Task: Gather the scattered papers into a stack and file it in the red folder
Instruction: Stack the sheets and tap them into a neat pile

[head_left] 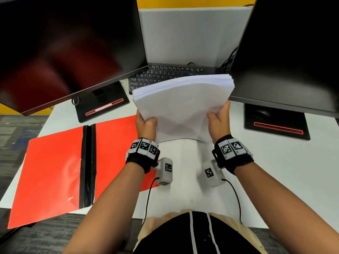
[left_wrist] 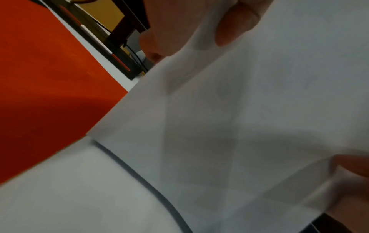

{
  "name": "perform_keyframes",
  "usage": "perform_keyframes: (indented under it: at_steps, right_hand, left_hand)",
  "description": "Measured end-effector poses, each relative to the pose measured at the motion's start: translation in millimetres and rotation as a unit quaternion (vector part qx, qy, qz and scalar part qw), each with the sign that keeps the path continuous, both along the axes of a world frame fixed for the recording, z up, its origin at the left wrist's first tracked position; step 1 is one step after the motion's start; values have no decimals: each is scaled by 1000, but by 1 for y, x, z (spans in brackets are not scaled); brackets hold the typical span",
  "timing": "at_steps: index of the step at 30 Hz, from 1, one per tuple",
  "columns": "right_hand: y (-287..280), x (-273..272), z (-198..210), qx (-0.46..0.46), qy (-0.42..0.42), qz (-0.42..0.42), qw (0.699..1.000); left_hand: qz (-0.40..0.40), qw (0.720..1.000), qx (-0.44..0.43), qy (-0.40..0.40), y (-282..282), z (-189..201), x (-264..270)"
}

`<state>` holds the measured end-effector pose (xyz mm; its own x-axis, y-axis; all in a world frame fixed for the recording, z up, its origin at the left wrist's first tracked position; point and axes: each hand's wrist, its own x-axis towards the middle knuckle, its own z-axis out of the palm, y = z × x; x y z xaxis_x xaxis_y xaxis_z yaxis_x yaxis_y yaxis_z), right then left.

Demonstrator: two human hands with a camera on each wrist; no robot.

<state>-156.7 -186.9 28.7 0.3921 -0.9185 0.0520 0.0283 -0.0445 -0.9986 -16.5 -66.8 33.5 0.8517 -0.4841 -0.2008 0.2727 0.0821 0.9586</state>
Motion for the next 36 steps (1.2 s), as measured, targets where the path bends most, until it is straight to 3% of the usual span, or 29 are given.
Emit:
perform_keyframes:
  at_steps: [4, 8, 13, 21, 31, 36]
  right_hand:
    - [-4, -7, -1, -19, -6, 1, 1000]
    - [-1, -15, -11, 22, 0, -13, 1000]
    - [2, -17, -14, 3, 15, -4, 1000]
    - [-16, -15, 29, -93, -54, 8, 994]
    - [-3, -2, 5, 11, -40, -43, 998]
    - [-13, -13, 0, 9, 0, 4, 1000]
  left_hand:
    - [0, 1000, -10, -22, -1, -5, 3]
    - [-42, 997, -1, -61, -1, -9, -1]
    - [-51, 998, 23, -42, -2, -20, 0]
    - [-47, 998, 32, -18, -1, -23, 1]
    - [-46, 998, 28, -12, 5, -20, -4]
    - [-60, 998, 25, -20, 6, -17, -3]
